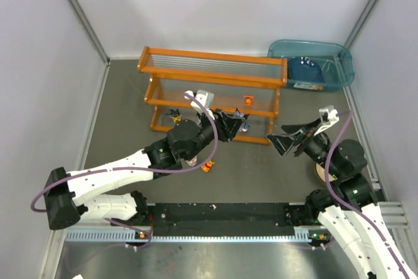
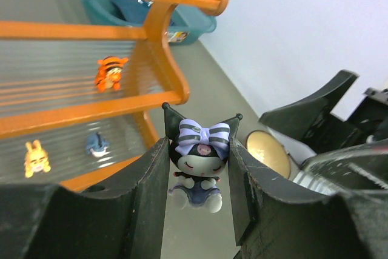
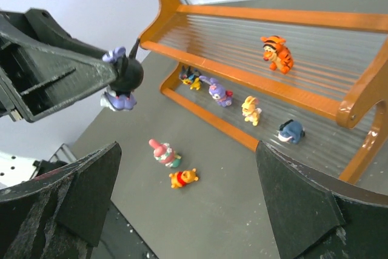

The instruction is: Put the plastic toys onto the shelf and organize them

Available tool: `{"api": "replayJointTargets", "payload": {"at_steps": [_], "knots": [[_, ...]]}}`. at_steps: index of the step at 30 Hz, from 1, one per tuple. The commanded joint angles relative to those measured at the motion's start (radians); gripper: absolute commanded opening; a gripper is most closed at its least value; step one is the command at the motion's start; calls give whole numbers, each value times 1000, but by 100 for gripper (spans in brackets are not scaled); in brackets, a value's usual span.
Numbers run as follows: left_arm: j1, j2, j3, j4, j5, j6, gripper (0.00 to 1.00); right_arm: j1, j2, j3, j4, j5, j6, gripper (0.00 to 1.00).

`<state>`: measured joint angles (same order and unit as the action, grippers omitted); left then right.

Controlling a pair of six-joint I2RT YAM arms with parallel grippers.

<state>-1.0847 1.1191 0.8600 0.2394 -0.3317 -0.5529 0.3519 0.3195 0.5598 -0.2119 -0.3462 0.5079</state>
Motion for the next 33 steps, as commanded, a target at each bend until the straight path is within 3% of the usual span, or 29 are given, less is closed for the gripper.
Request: {"api": "replayJointTargets", "payload": {"at_steps": [1, 16, 33], "knots": [[-14, 34, 94, 110, 8, -12, 0, 10, 38, 54, 65, -80, 26, 94], [-41, 220, 240, 158, 80, -27, 0, 101, 127, 98, 98, -31, 1, 93], [-75, 263, 254, 201, 137, -73, 0, 101, 142, 84, 124, -8, 0, 73]]}}
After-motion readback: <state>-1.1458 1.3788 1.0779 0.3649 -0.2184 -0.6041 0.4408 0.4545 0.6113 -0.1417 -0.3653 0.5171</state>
